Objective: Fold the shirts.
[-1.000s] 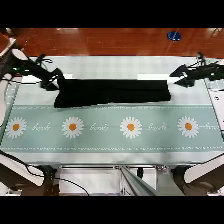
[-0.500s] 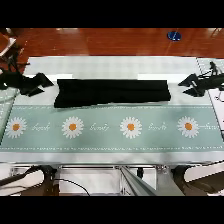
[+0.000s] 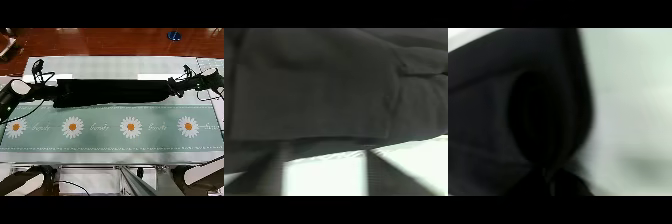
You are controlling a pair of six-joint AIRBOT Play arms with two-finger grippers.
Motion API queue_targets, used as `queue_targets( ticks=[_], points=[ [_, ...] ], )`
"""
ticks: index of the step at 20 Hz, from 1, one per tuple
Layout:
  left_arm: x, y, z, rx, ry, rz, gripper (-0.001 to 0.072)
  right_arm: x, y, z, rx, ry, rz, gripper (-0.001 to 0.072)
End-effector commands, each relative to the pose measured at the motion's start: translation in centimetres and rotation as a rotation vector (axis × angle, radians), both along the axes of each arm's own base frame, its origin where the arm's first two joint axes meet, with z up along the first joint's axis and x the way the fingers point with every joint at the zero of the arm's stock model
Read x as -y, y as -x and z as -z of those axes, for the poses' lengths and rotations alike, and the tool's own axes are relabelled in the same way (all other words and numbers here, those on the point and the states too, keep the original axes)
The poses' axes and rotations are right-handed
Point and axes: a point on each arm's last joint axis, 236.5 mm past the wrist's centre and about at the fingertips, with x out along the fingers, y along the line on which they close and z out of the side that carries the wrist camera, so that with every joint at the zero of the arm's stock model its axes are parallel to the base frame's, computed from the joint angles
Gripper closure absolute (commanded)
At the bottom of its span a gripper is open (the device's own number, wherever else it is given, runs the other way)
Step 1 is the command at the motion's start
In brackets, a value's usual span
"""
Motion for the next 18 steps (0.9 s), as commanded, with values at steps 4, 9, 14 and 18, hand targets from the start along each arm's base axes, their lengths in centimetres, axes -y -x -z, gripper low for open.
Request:
queue_targets(
  ticks=[4,9,14,18],
  points=[
    [8.3,-0.4,-3.5,0.086,0.085,0.154,0.0689,3.3,6.1,-7.9,0.114,0.239,-0.119,0.0683],
    [21.6,0.8,-1.4,0.032,0.104,0.406,0.0690,2.0,14.6,-15.3,0.335,0.328,-0.067,0.0683],
    [34.0,7.0,3.9,-0.153,0.105,0.687,0.0690,-1.6,20.1,-21.8,0.486,0.296,-0.002,0.0682],
    [41.5,13.7,6.1,-0.263,0.171,0.783,0.0690,-3.4,22.1,-24.2,0.541,0.251,0.019,0.0683]
  ],
)
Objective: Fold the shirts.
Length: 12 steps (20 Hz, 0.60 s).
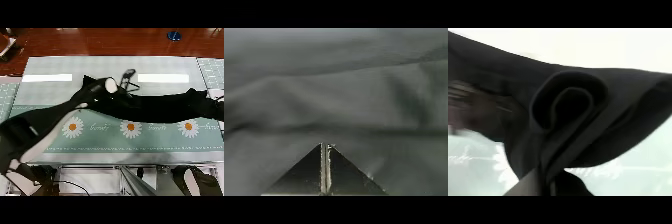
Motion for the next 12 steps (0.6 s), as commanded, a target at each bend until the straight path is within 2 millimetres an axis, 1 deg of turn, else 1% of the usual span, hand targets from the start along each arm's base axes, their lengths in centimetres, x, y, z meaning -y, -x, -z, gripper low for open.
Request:
queue_targets(
  ticks=[1,2,3,4,5,6,7,8,9,10,11,12],
  points=[
    [6.5,7.7,2.2,-0.145,0.024,0.130,0.0689,-1.9,2.0,-1.9,0.044,-0.053,-0.004,0.0682],
    [7.3,9.6,2.3,-0.172,0.029,0.177,0.0689,-2.0,1.9,-2.0,0.044,-0.065,0.000,0.0683],
    [7.8,10.9,2.1,-0.176,0.036,0.223,0.0688,-2.1,1.8,-2.0,0.043,-0.075,0.001,0.0682],
    [7.8,10.7,1.5,-0.177,0.041,0.229,0.0688,-2.2,1.8,-2.1,0.039,-0.080,0.000,0.0682],
    [7.3,9.5,0.6,-0.170,0.052,0.214,0.0688,-2.3,1.8,-2.4,0.040,-0.083,-0.007,0.0682],
    [6.3,7.0,-0.6,-0.158,0.069,0.175,0.0688,-2.3,1.6,-2.8,0.042,-0.084,-0.010,0.0682],
    [4.9,4.1,-1.9,-0.139,0.085,0.128,0.0689,-2.4,1.3,-3.4,0.048,-0.093,-0.016,0.0682],
    [2.3,0.6,-3.4,-0.075,0.080,0.099,0.0689,-2.8,0.9,-4.0,0.055,-0.113,-0.029,0.0682],
    [-1.3,-2.9,-4.3,-0.009,0.025,0.054,0.0689,-3.5,0.3,-4.9,0.068,-0.141,-0.055,0.0682],
    [-6.0,-6.4,-5.6,0.047,-0.049,-0.015,0.0689,-4.5,-0.3,-5.5,0.076,-0.167,-0.095,0.0682],
    [-10.4,-9.0,-7.3,0.093,-0.101,-0.087,0.0689,-5.4,-1.0,-5.6,0.070,-0.176,-0.132,0.0682],
    [-14.9,-10.9,-9.6,0.136,-0.123,-0.165,0.0688,-6.7,-1.9,-5.5,0.064,-0.184,-0.177,0.0682]
  ],
)
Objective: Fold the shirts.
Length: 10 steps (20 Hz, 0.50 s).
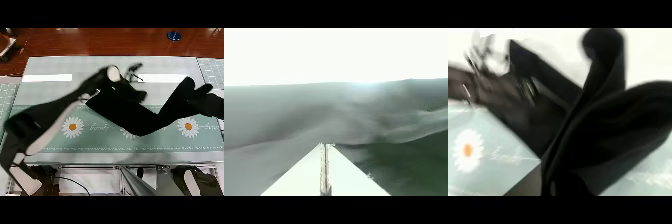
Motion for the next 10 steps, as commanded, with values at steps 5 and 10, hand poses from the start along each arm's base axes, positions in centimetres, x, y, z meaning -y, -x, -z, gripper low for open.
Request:
queue_targets(
  ticks=[5,10],
  points=[
    [-25.0,-0.7,-11.1,0.275,-0.155,-0.335,0.0688,-12.6,-7.8,2.1,-0.010,-0.030,-0.320,0.0682],
    [-28.9,8.5,-8.4,0.295,-0.105,-0.511,0.0688,-22.2,-15.6,7.7,-0.056,-0.031,-0.407,0.0681]
  ],
)
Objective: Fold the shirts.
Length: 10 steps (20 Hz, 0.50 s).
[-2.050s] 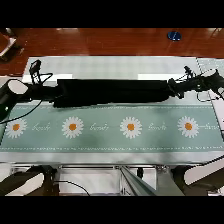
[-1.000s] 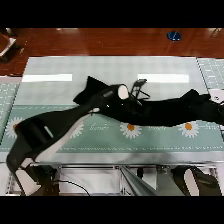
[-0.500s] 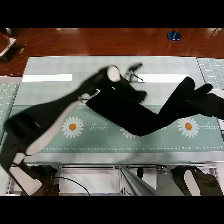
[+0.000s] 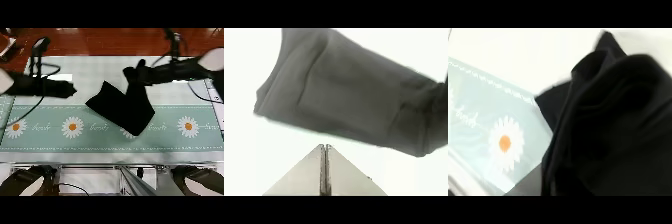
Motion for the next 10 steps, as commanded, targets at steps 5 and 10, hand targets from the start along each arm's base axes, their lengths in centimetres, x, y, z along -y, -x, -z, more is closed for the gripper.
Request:
queue_targets(
  ticks=[5,10],
  points=[
    [-3.8,8.0,6.4,-0.059,0.051,-0.183,0.0688,-11.3,-5.7,11.0,-0.157,-0.010,-0.078,0.0681],
    [-4.0,6.7,7.6,-0.030,0.062,-0.225,0.0688,-12.3,-2.2,13.1,-0.276,0.003,-0.197,0.0080]
  ],
)
